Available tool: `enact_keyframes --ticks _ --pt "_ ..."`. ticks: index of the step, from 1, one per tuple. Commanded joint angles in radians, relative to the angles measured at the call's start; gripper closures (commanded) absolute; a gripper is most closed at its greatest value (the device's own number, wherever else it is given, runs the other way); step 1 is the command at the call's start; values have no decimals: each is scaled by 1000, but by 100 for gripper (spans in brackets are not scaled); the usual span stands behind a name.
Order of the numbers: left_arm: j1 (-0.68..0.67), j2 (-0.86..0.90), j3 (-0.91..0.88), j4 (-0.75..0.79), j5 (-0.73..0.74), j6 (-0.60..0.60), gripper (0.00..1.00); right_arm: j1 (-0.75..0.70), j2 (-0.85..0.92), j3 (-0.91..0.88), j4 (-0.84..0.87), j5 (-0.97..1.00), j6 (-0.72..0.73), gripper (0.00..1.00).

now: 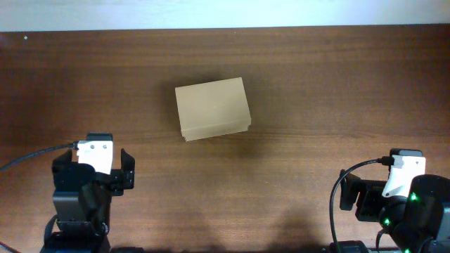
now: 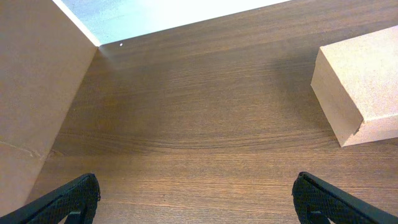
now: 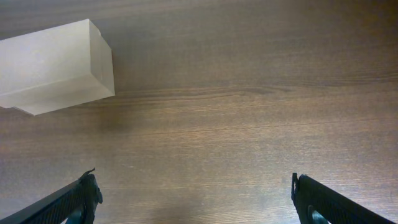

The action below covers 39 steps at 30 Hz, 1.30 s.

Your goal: Pack container

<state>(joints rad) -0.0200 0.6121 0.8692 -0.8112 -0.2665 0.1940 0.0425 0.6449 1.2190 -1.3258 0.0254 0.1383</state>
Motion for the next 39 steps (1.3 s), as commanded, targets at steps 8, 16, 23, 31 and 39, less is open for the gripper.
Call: enact_keyframes --ticks 8,16,23,31,39 --pt "3 -3 -8 -2 -11 3 1 -34 -15 -51 192 60 -4 1" --pt "3 -3 -8 -2 -11 3 1 -102 -206 -404 565 62 -3 1" --pt "3 -3 -8 -2 -11 3 1 -102 -509 -810 771 31 1 1" --pt "3 -3 -8 -2 -11 3 1 -103 -637 -951 784 32 0 1" --pt "3 -3 -8 -2 -11 3 1 -103 -641 -1036 784 65 -3 1"
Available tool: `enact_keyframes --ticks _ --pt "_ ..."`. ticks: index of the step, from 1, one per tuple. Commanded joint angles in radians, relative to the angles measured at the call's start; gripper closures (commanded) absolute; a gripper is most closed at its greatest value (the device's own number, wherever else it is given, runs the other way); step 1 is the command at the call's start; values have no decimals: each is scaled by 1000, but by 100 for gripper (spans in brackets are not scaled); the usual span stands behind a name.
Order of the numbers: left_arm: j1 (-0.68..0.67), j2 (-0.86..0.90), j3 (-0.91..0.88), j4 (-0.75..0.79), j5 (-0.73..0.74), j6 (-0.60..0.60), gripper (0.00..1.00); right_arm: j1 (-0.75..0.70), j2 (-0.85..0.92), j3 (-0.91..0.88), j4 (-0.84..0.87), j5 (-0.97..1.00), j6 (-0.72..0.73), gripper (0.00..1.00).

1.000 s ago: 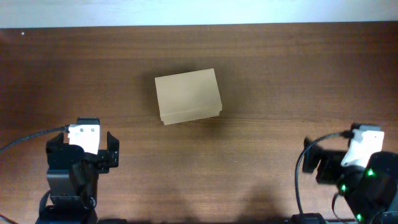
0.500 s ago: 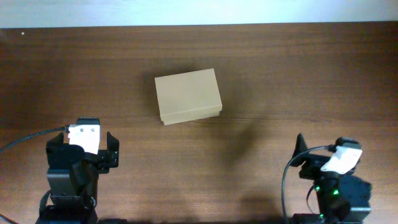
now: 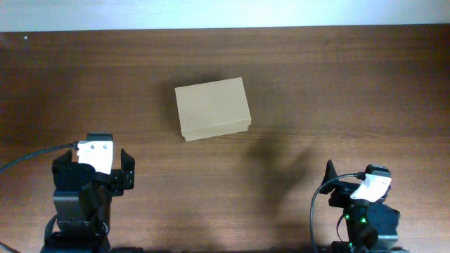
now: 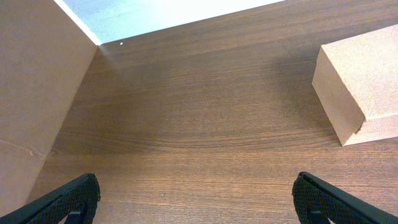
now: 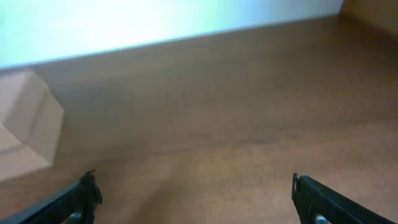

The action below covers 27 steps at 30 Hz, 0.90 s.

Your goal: Pack container

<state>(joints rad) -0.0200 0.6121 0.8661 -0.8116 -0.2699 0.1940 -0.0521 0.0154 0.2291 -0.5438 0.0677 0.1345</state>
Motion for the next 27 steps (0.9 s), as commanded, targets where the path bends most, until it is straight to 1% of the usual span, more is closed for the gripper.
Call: enact_keyframes --ticks 1,5,27 --pt "3 -3 -5 -1 -7 3 1 -8 -11 -60 3 23 1 1" --pt "3 -3 -5 -1 -7 3 1 -8 -11 -83 2 19 1 1" --pt "3 -3 -5 -2 -7 2 1 -8 -11 -83 3 19 1 1"
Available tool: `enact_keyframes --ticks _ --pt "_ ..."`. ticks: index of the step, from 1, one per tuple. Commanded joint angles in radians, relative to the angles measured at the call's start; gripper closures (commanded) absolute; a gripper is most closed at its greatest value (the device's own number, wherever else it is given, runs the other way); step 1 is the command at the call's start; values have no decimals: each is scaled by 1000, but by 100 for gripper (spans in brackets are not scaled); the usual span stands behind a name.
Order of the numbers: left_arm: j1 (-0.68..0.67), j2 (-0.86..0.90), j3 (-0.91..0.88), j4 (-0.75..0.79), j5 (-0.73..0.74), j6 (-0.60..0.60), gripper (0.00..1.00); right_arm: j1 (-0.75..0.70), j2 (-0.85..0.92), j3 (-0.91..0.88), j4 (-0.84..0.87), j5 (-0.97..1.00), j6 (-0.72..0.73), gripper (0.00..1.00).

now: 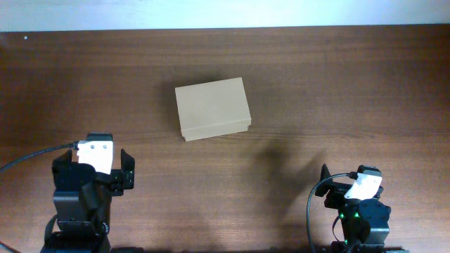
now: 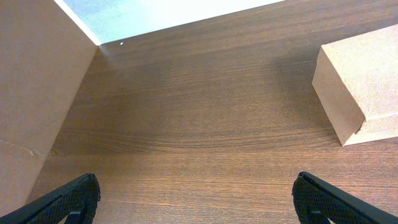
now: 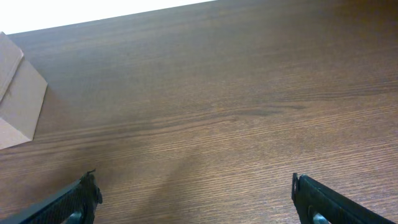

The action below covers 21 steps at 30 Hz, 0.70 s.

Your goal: Pack container

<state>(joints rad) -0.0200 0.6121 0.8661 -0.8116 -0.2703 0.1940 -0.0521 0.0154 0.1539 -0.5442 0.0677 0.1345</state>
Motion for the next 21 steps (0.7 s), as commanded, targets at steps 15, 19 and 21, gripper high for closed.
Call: enact_keyframes --ticks 15,19,21 --pt "2 -233 -67 -17 -7 3 1 -8 -11 -8 3 19 1 1" --pt "2 -320 -158 -11 -7 3 1 -8 -11 -8 3 19 1 1" --pt "2 -351 -219 -11 -8 3 1 -8 -11 -8 3 19 1 1"
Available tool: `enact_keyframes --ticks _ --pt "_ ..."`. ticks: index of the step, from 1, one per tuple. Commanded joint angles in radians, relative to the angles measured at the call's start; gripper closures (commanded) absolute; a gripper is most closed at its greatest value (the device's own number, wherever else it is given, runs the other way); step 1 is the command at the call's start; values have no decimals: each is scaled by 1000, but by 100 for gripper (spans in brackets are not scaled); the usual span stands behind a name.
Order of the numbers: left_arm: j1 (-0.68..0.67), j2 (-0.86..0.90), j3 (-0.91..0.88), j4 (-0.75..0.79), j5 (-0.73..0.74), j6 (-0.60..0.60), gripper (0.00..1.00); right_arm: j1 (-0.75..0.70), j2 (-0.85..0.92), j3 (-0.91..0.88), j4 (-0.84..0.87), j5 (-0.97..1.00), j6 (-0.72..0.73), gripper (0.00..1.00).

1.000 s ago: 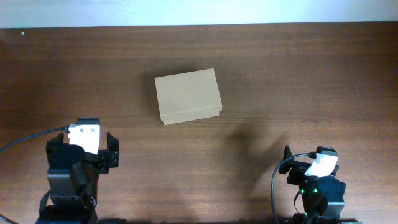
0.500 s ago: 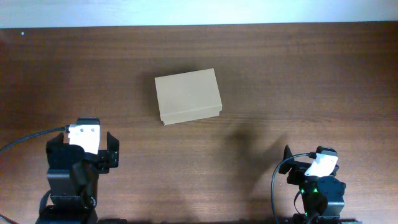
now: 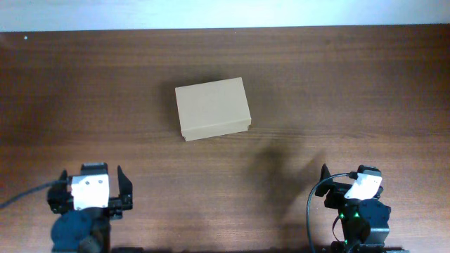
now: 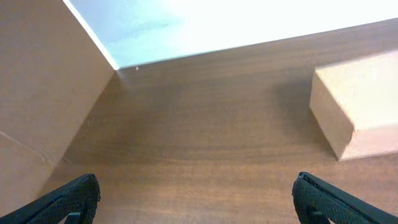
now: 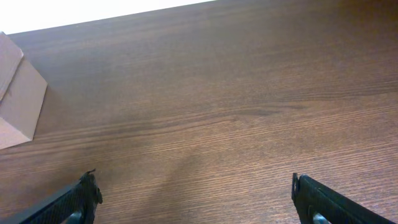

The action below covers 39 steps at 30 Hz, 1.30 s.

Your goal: Pack container

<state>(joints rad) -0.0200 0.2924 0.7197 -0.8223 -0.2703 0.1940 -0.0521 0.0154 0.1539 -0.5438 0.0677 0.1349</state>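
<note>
A closed tan cardboard box (image 3: 212, 108) lies near the middle of the dark wooden table (image 3: 337, 84). It shows at the right of the left wrist view as the box (image 4: 360, 115) and at the left edge of the right wrist view as the box (image 5: 18, 102). My left gripper (image 4: 196, 199) stands open at the front left, far short of the box, nothing between its fingers. My right gripper (image 5: 196, 199) stands open at the front right, also holding nothing.
A tall brown cardboard wall (image 4: 43, 93) fills the left of the left wrist view. The table's far edge (image 3: 225, 29) meets a pale surface. Cables run from both arms at the front edge.
My left arm has pulled back toward the front edge and its view now tilts up more. The right arm and the box are where they were.
Both grippers stood open at the front corners with the box mid-table. Then the right arm had drawn back and turned, and stayed there. Now the left arm has drawn back likewise. The box has not moved.
</note>
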Motion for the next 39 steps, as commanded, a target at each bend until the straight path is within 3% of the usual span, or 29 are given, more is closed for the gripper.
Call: enact_keyframes --ticks 1,10,17,39 --pt "2 -47 -108 -1 -7 3 1 -8 -11 -8 3 19 0 1" --pt "-40 -186 -349 7 -7 3 1 -8 -11 -8 3 19 0 1" --pt "-67 -258 -480 304 -4 3 1 -8 -11 -8 3 19 0 1" --pt "2 -287 -588 371 -4 3 1 -8 -11 -8 2 19 0 1"
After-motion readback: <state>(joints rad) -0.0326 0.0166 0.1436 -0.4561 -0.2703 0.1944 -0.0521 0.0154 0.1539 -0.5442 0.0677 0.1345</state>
